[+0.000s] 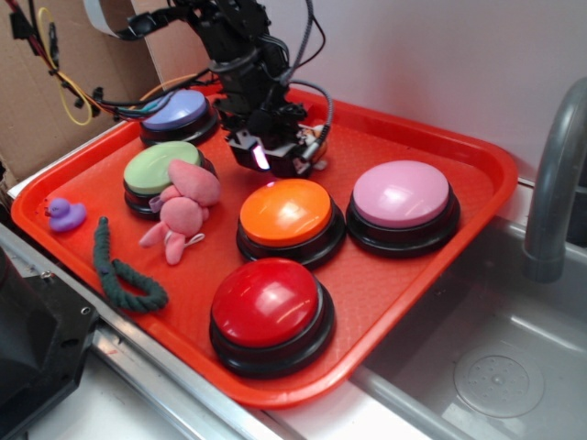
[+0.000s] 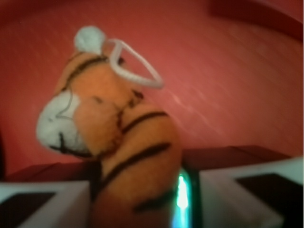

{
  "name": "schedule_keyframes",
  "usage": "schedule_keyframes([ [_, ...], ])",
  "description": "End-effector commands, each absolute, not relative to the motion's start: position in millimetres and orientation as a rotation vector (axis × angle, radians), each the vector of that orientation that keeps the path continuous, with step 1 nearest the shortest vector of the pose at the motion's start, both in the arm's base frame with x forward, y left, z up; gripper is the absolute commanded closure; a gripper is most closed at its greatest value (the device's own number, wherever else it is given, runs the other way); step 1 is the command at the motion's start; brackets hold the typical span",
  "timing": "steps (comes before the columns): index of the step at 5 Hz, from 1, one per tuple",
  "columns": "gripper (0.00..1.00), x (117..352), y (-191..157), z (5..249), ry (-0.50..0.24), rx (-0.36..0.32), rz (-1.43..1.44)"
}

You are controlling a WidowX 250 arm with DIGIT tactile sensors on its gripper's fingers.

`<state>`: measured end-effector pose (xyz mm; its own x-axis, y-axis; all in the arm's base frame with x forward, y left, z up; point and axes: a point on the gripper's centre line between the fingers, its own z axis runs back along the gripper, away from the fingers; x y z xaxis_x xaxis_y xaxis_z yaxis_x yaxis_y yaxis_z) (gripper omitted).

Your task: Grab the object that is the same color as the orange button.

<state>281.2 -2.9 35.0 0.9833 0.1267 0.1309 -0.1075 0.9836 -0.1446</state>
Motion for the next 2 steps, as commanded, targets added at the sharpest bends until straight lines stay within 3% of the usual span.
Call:
schedule_keyframes([
  [1,1.0,275.3,15.0,135.3,-0.122,-0.081,0.1],
  [2,1.0,253.6,20.6,171.6,-0.011,-0.056,0.113],
])
